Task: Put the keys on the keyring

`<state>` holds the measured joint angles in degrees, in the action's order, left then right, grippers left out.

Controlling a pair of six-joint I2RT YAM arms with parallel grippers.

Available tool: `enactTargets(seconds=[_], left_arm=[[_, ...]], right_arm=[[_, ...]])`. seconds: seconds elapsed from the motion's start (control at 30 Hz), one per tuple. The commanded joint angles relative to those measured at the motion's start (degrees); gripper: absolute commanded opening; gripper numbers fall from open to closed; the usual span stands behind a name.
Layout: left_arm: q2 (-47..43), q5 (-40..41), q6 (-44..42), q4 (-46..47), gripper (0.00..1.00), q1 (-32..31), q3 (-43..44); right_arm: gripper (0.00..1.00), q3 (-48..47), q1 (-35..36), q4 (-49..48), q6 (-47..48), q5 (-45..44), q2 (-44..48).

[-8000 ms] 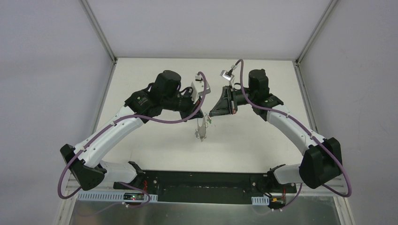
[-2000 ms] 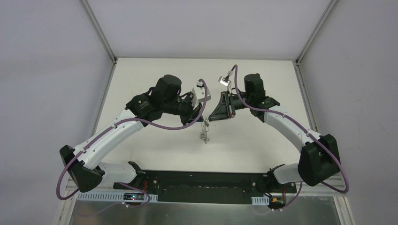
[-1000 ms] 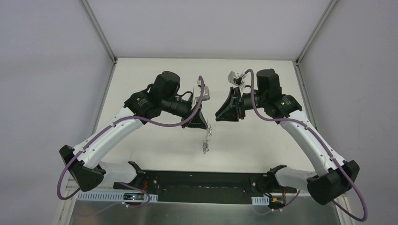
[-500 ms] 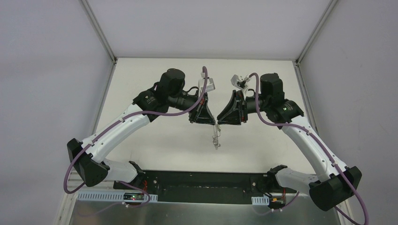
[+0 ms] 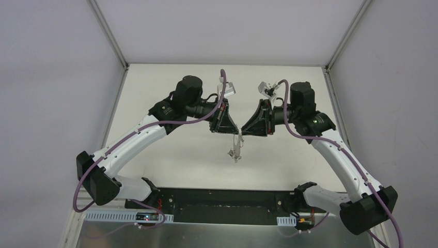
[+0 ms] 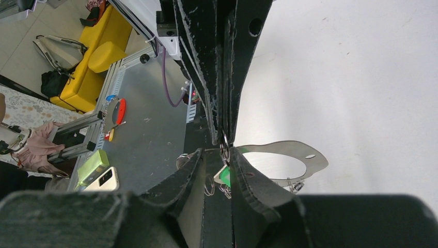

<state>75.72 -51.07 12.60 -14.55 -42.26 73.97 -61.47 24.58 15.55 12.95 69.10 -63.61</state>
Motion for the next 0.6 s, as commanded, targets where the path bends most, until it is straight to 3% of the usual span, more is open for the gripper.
enactTargets(seconds=[0.0,0.57], left_arm=[[-1.14,-2.64,2.79,6.15,0.00,0.90,-1.04],[-0.66,-3.85,8.41,12.95,0.00,1.98,-3.20]], right_arm=[[0.24,0.21,-0.42,-2.49,-0.24,1.79,1.52],[0.16,1.88,-0.60,-6.37,-3.81,2.00,0.82]])
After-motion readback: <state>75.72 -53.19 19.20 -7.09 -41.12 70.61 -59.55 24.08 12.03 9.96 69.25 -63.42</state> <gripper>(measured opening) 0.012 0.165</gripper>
